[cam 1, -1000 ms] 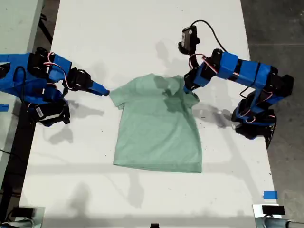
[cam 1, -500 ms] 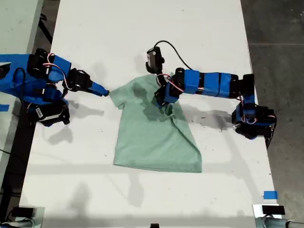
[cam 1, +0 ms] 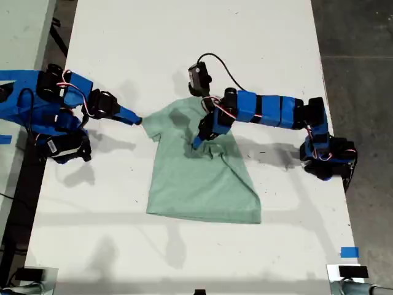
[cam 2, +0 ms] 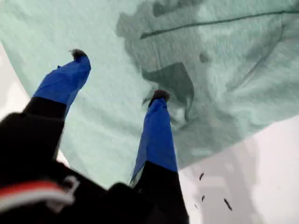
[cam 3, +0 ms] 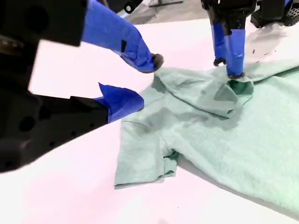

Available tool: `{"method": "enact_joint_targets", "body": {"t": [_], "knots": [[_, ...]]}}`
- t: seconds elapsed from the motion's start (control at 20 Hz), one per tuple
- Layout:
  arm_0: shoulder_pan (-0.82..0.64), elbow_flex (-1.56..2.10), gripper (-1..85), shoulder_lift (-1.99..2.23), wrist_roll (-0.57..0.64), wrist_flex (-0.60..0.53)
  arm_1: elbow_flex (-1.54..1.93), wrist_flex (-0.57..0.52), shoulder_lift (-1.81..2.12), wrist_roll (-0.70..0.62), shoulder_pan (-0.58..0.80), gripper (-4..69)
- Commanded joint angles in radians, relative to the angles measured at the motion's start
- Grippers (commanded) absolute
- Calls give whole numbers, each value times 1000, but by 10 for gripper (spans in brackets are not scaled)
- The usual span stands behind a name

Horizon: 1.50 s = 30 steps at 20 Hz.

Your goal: Fold tshirt

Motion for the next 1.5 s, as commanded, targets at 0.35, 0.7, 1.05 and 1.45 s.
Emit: {"method": "enact_joint_targets", "body": {"t": [0.35, 0.7, 1.05, 1.45], "knots": [[-132, -49, 219, -164, 78, -41, 463, 132, 695, -28, 80, 275], [-402, -89, 240, -449, 215, 60, 670, 98, 864, 3, 61, 309], [-417, -190, 231, -678, 264, 121, 713, 64, 893, -17, 63, 322], [-408, -218, 244, -940, 288, -48, 733, 69, 930, -15, 55, 333]]}}
